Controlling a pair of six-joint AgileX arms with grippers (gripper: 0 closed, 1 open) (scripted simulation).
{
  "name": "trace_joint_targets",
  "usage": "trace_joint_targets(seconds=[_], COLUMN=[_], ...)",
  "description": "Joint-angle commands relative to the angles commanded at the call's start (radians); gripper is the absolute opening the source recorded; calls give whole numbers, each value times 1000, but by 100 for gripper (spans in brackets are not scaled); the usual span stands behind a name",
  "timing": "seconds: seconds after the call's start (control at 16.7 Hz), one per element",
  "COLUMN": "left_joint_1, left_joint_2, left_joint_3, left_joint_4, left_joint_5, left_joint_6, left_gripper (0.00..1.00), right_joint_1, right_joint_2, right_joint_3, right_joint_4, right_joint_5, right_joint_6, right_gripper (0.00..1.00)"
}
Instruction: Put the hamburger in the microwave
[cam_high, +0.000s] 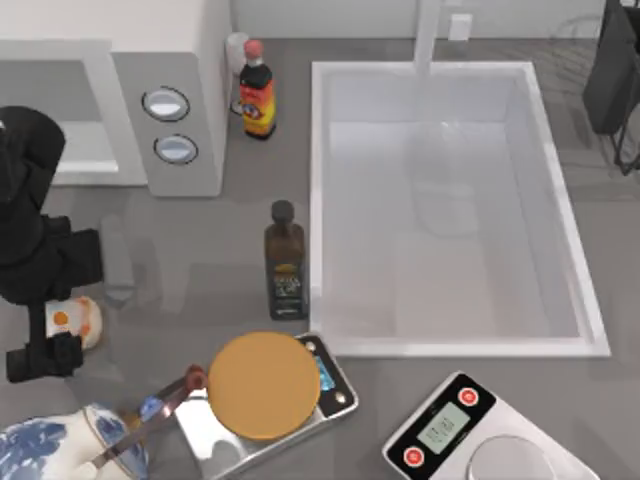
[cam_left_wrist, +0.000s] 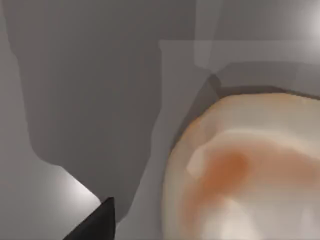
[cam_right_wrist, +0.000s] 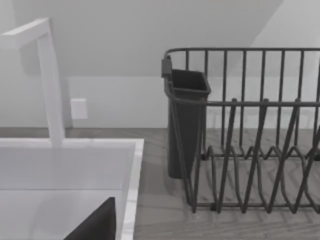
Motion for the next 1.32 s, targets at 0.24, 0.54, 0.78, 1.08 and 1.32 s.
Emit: trace_joint_targets(seconds=[0.24, 0.54, 0.78, 1.08, 1.32], left_joint_1=[-1, -1, -1, -1, -1], left_joint_2=[58, 58, 58, 58, 58], left_joint_3=[-17, -17, -17, -17, -17], left_joint_4=[76, 76, 76, 76, 76], left_joint_5=[1, 1, 1, 1, 1], left_joint_6=[0, 0, 0, 0, 0], left_gripper=[100, 85, 55, 17, 0], right_joint_1=[0, 0, 0, 0, 0], right_joint_2=[0, 0, 0, 0, 0], right_joint_3=[0, 0, 0, 0, 0], right_joint_4=[0, 0, 0, 0, 0], right_joint_5=[0, 0, 0, 0, 0], right_joint_6=[0, 0, 0, 0, 0], right_gripper=[100, 100, 100, 100, 100])
